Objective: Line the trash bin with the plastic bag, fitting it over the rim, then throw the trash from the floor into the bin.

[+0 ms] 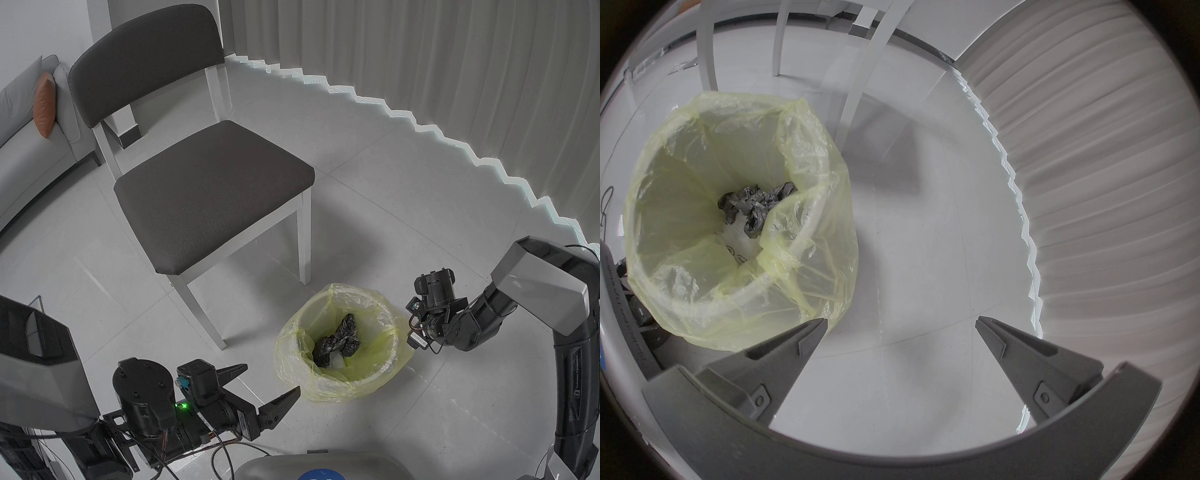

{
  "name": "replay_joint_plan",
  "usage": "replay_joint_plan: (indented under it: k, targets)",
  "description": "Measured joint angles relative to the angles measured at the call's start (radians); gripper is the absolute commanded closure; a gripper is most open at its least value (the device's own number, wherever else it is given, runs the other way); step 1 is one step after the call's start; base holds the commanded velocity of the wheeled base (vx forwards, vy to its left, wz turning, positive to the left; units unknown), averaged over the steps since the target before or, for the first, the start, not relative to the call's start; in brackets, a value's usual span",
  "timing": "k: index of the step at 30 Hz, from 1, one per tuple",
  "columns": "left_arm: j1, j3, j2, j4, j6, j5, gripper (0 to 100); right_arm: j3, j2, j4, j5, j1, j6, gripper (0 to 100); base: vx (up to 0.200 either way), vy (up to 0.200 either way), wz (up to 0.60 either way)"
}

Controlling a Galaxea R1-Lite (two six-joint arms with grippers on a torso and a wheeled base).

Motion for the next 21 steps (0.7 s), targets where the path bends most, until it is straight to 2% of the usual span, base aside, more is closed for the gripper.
replay_joint_plan:
  k: [13, 21]
  targets:
    - [0.042, -0.022, 0.052, 0.0, -0.003, -0.002, 0, -0.169, 0.161, 0.023, -0.003, 0.031, -0.038, 0, 0.0, 0.0, 0.0]
    - [0.12, -0.107, 0.129, 0.0, 0.016, -0.003, 0, -0.152, 0.169, 0.021, -0.008, 0.019, -0.038, 0, 0.0, 0.0, 0.0]
